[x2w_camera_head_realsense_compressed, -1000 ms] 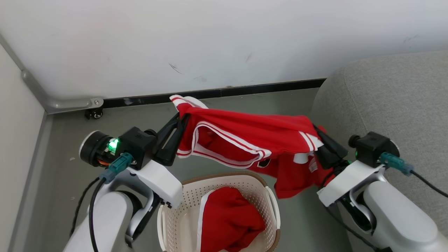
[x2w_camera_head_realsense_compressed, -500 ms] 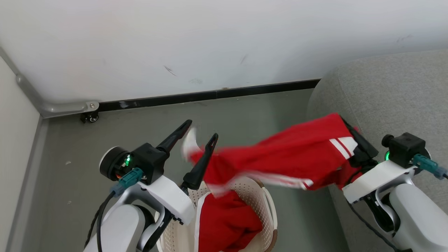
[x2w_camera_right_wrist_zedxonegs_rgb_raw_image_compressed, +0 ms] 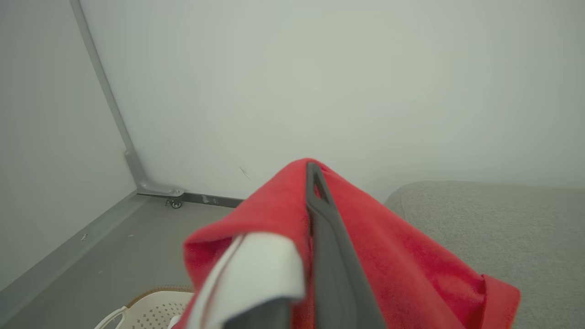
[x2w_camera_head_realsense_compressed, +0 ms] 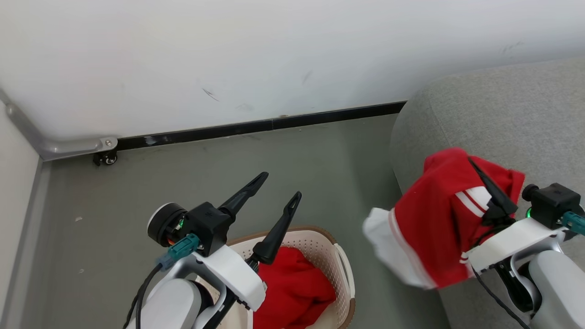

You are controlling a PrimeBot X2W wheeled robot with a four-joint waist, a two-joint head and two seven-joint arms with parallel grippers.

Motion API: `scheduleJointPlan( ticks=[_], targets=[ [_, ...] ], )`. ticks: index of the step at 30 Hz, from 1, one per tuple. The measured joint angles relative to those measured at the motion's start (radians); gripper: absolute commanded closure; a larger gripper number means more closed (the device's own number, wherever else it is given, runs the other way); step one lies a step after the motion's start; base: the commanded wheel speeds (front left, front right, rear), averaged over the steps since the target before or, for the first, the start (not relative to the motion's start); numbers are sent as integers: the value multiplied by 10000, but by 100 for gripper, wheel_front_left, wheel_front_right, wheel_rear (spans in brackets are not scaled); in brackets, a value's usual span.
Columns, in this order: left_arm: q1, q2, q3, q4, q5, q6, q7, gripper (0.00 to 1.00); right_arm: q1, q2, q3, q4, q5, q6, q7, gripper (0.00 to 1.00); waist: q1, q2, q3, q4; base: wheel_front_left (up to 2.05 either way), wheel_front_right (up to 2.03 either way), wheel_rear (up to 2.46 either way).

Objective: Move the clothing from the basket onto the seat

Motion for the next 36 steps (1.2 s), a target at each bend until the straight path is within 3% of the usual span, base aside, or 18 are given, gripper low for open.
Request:
scheduleJointPlan(
  ticks=[25,36],
  targets=[
    [1,184,-828,144,-368,-121,-362,0,999,190,-1386,-491,-510,0,0,100,0,0,103,-1024,0,0,0],
    [-4,295,-920,194,-385,-121,-491,0,1178,343,-1509,-755,-694,0,0,100,0,0,203,-1544,0,0,0]
  ],
)
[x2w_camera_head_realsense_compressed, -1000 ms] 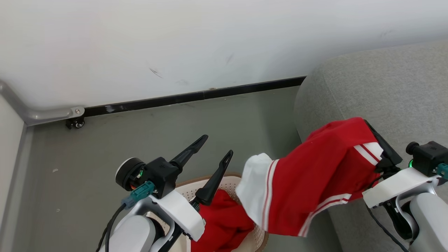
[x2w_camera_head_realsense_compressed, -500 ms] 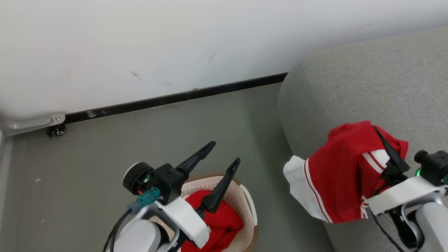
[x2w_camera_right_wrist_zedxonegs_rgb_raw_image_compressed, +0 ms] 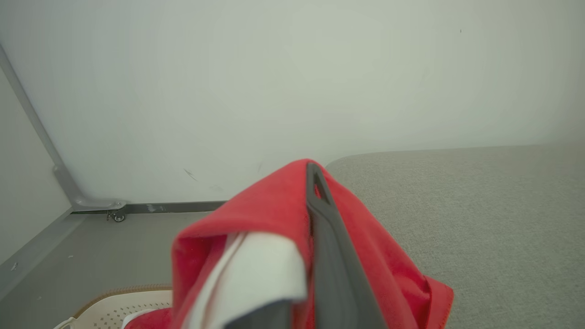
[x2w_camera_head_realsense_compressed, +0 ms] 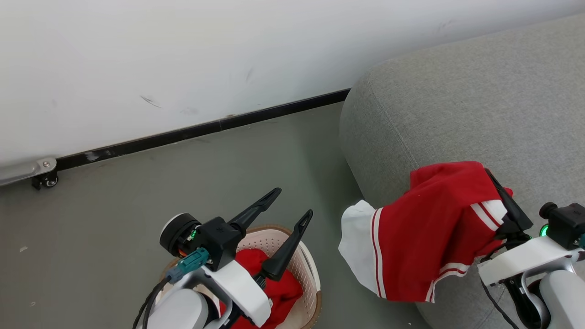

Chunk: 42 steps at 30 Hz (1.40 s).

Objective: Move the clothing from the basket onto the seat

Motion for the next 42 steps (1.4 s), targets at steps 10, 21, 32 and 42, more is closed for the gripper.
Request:
scheduleJointPlan(
  ticks=[10,21,32,42],
  targets=[
    [-36,184,50,-29,2,-2,-176,0,-301,111,132,-69,21,0,119,100,0,0,240,-138,0,0,0],
    [-104,476,422,-334,8,82,-211,0,-3421,-706,-105,-90,732,0,1089,100,0,-1,655,18,0,0,0],
    [-200,782,690,-1026,130,380,-211,0,-6156,-1670,-1287,895,1177,0,2134,100,1,0,1201,205,0,0,0],
    [-244,989,767,-1730,383,589,-67,0,-6821,-2518,-2278,2569,957,0,2669,100,0,0,1791,436,0,0,0]
  ],
)
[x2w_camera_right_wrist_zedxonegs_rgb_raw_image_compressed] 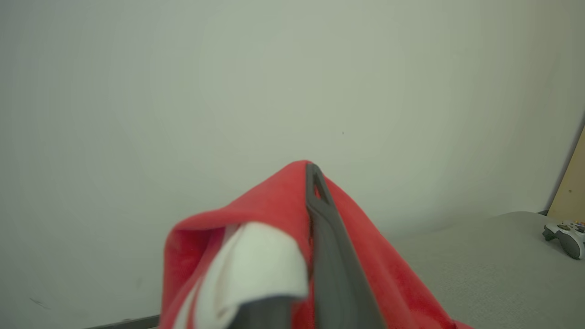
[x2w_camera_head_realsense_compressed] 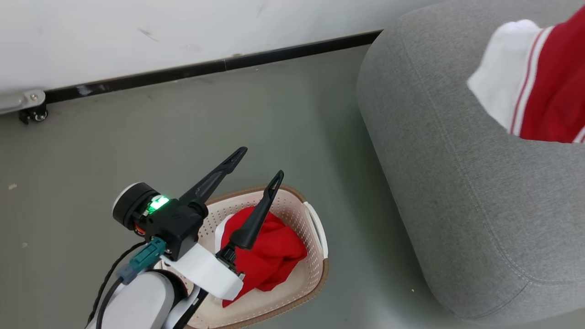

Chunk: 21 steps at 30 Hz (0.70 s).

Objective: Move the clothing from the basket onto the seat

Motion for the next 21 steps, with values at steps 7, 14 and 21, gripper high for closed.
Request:
scheduleJointPlan(
  ticks=[7,14,21],
  targets=[
    [-86,115,-4,-341,46,40,142,0,-300,-253,-372,474,-169,0,-2,100,0,0,352,121,0,0,0],
    [-252,178,-52,-694,113,42,349,0,-758,-715,-708,932,-652,0,-190,100,0,0,722,201,0,0,0],
    [-424,257,-90,-993,274,40,560,0,-822,-702,-711,1386,-1181,0,-800,100,0,0,1038,252,0,0,0]
  ],
)
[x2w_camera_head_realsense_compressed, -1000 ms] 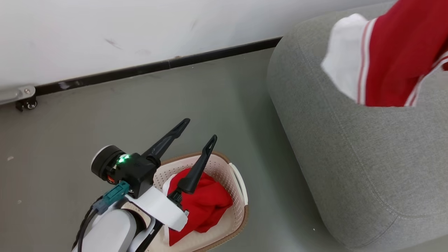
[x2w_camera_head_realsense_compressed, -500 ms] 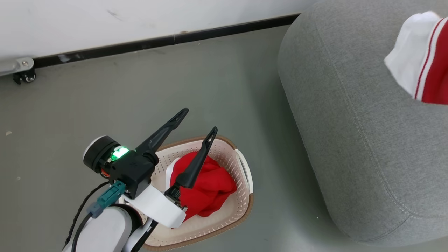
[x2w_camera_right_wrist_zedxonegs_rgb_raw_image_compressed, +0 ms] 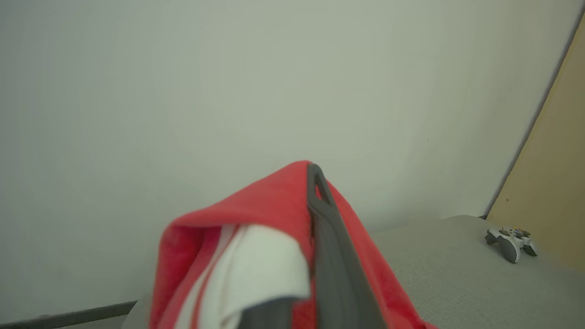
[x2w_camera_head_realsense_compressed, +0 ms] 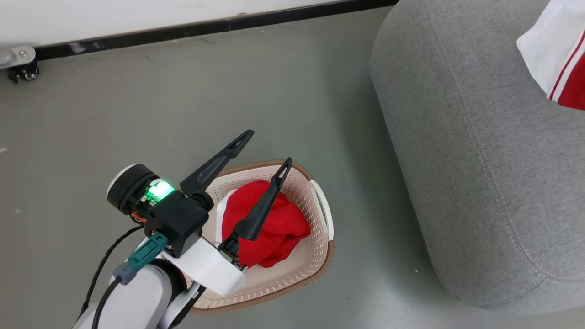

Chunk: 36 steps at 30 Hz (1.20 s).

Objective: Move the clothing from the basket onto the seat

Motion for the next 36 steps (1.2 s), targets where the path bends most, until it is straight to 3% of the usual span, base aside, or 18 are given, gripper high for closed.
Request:
scheduleJointPlan(
  ticks=[20,36],
  targets=[
    [-202,199,-163,-495,176,2,573,0,1342,1262,-297,2054,-493,0,-1289,100,0,0,792,-65,0,0,0],
    [-206,115,-61,-506,176,138,422,0,2355,1565,201,3058,-934,0,-1444,100,0,0,914,-262,0,0,0]
  ],
)
